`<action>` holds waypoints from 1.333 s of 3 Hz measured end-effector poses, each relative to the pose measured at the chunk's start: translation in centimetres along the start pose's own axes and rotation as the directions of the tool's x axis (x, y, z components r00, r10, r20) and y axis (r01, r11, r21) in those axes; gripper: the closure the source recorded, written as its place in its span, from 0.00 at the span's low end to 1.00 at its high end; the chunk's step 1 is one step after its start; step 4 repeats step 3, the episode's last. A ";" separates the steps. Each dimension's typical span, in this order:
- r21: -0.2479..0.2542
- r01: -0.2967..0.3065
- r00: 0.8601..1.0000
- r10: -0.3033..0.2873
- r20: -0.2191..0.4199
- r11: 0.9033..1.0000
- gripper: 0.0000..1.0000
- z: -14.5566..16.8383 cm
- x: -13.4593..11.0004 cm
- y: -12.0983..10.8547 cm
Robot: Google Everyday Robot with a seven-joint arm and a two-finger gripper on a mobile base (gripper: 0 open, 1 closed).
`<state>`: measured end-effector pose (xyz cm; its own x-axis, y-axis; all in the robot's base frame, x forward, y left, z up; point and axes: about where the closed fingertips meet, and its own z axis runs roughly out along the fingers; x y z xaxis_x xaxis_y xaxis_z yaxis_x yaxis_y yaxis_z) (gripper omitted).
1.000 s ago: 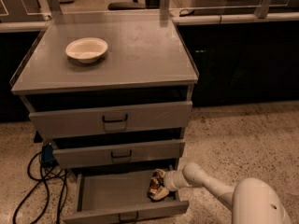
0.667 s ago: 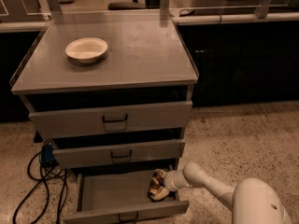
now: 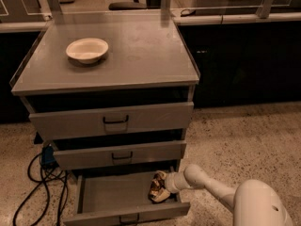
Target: Place orange can into bottom drawer
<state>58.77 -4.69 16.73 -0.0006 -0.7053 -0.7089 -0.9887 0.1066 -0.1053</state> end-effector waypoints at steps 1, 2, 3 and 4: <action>0.000 0.000 1.000 0.000 0.000 1.000 0.11 0.0 0.0 0.0; 0.000 0.000 1.000 0.000 0.000 1.000 0.00 0.0 0.0 0.0; 0.000 0.000 1.000 0.000 0.000 1.000 0.00 0.0 0.0 0.0; 0.000 0.000 1.000 0.000 0.000 1.000 0.00 0.0 0.0 0.0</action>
Offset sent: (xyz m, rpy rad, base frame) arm 0.0000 0.0000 0.0000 0.0000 0.0000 0.0000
